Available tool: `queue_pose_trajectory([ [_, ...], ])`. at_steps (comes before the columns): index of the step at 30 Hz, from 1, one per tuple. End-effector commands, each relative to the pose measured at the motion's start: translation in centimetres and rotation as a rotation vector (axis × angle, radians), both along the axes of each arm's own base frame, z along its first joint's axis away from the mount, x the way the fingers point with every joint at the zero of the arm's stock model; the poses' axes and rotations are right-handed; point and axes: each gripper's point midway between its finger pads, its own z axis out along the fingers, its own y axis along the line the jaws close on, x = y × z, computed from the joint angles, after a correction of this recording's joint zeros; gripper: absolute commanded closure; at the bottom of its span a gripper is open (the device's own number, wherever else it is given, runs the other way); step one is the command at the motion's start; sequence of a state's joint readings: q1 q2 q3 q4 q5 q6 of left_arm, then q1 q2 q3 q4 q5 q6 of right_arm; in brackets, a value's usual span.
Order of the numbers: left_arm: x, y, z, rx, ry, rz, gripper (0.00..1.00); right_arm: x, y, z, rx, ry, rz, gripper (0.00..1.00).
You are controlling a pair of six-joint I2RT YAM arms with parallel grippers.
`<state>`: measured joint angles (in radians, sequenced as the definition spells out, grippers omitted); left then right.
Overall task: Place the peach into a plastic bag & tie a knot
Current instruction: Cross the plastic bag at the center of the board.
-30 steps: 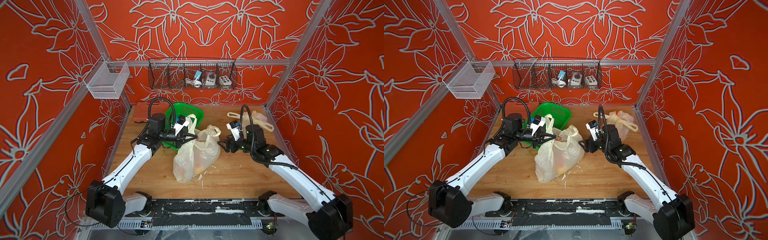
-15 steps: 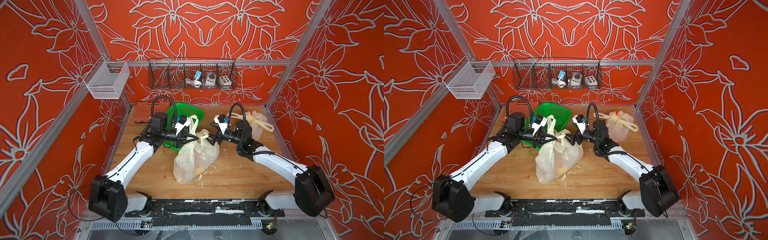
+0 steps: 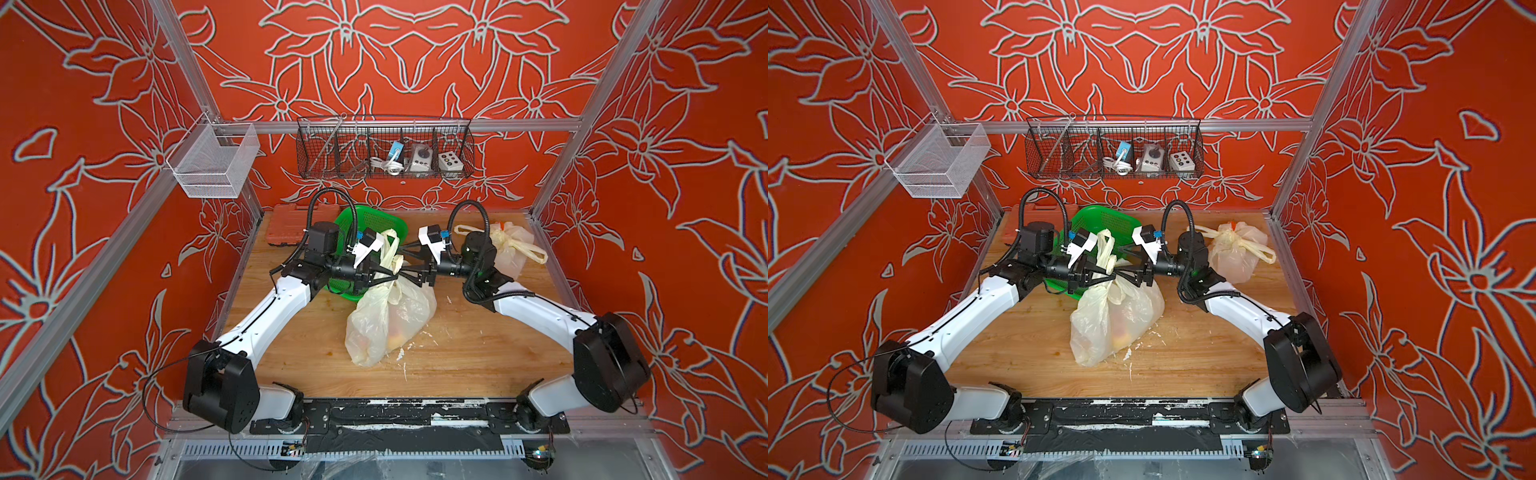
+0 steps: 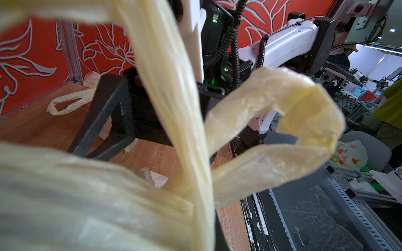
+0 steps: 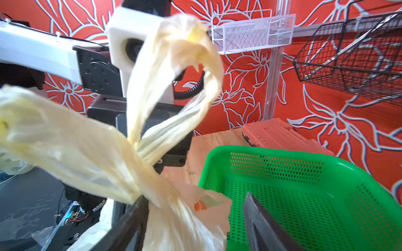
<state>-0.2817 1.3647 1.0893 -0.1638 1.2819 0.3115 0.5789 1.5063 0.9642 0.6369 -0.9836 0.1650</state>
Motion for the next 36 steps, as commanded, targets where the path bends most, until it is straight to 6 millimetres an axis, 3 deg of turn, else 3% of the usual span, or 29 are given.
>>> queue_pose_trajectory([
  [1, -0.4, -0.2, 1.1, -0.023, -0.028, -0.044, 1.0, -2.0, 1.3, -0.1, 0.007, 0.022, 0.147, 0.3],
  [5, -0.6, -0.2, 1.0, -0.026, -0.021, -0.061, 1.0, -2.1, 1.9, -1.2, -0.029, 0.042, 0.171, 0.34],
  [9, -0.7, -0.3, 1.0, -0.022, -0.016, -0.065, 1.0, -1.5, 2.2, -0.8, -0.008, 0.064, 0.159, 0.63],
  [12, -0.1, -0.1, 1.1, 0.007, -0.021, 0.002, 1.0, -0.4, 1.4, 0.0, 0.017, 0.091, 0.053, 1.0],
  [14, 0.6, 0.3, 1.6, 0.018, -0.012, 0.093, 1.0, 0.6, -0.1, 0.6, 0.035, 0.124, -0.091, 1.0],
  [18, 1.4, 1.0, 1.5, 0.042, 0.1, 0.222, 1.0, 0.4, -3.7, -0.4, -0.006, 0.212, -0.312, 1.0],
  [22, 4.5, 2.2, 0.2, 0.118, 0.203, 0.436, 1.0, 0.2, -9.6, -1.8, -0.138, 0.21, -0.622, 1.0],
  [26, 6.8, 1.7, -0.2, 0.196, 0.342, 0.485, 1.0, 0.3, -14.8, -2.7, -0.314, 0.238, -0.873, 1.0],
  [28, 7.2, 0.6, -1.7, 0.285, 0.4, 0.494, 1.0, 0.2, -15.7, -2.6, -0.37, 0.249, -0.916, 1.0],
  [31, 6.6, -1.1, -3.5, 0.373, 0.38, 0.467, 0.99, 0.1, -15.3, -2.6, -0.413, 0.258, -0.912, 1.0],
  [36, 4.2, -3.5, -2.9, 0.342, 0.332, 0.316, 0.88, -0.5, -11.8, -3.6, -0.47, 0.284, -0.765, 1.0],
])
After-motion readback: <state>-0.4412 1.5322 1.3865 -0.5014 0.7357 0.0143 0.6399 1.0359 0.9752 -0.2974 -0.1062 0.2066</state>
